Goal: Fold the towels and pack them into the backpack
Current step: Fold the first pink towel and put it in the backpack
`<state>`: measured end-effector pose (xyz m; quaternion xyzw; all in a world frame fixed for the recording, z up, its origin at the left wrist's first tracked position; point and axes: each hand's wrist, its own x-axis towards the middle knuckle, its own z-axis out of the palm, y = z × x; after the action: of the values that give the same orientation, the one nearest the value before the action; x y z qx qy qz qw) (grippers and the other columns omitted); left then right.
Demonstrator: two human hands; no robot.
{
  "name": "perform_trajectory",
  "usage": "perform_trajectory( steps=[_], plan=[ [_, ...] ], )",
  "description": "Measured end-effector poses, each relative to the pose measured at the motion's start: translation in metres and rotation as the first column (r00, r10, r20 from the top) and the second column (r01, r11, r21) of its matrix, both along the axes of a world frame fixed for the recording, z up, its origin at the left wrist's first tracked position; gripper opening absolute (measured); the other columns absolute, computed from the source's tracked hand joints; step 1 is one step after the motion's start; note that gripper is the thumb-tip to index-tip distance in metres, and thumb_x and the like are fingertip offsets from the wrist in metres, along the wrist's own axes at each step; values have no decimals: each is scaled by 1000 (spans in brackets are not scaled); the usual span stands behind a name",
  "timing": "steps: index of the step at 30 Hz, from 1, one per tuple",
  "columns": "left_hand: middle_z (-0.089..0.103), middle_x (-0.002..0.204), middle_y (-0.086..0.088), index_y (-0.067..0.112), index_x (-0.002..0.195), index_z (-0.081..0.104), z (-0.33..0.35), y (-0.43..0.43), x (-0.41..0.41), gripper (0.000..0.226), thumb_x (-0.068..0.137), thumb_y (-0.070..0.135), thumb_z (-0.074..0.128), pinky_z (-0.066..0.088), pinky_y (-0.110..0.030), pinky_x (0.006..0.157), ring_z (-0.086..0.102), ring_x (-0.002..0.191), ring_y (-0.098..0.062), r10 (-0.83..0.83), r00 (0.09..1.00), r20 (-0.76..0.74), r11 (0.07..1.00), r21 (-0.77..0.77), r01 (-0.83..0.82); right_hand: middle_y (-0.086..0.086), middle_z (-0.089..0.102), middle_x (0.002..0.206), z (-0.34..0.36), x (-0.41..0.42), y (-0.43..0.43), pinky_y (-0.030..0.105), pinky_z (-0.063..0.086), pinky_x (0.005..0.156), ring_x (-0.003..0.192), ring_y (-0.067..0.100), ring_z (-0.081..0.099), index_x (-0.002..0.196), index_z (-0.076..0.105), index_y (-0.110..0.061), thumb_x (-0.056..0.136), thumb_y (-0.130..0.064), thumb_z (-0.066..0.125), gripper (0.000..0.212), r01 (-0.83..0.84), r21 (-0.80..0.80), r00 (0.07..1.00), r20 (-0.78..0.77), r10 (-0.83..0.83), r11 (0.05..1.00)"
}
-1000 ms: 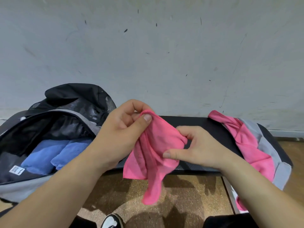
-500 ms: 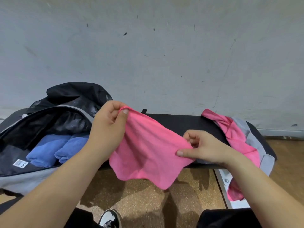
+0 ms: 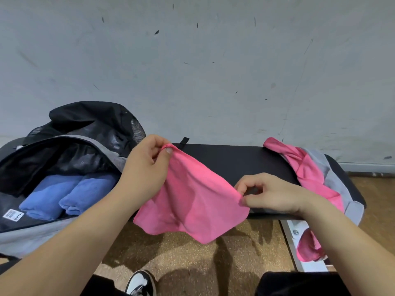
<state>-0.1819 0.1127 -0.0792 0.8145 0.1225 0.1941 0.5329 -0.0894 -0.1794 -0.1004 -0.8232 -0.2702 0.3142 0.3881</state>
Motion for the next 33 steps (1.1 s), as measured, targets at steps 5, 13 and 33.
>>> perform_trajectory(
  steps=[5,13,33],
  plan=[
    [76,86,-1,18,104,67,-8,4,10,8,104,16,59,43,-11,61,58,64,1,43,997,-68,999,11,-42,12,78,96,5,-3,1,49,55,80,87,39,69,80,76,-3,81,-4,85,9,-26,162,999,-38,33,987],
    [77,89,0,18,104,67,-6,8,19,9,104,16,58,45,-12,65,61,69,0,78,995,-65,997,-14,-79,-8,71,65,-2,6,-9,32,50,60,54,5,57,70,67,-22,82,-33,86,25,146,-142,935,344,-89,979],
    [73,74,6,19,104,68,7,7,-3,11,106,18,57,44,-27,59,55,64,-11,12,999,-50,987,-158,-19,1,56,69,5,6,-31,36,47,69,73,18,55,72,55,-18,71,-24,92,37,563,348,825,-295,-482,750]
  ],
)
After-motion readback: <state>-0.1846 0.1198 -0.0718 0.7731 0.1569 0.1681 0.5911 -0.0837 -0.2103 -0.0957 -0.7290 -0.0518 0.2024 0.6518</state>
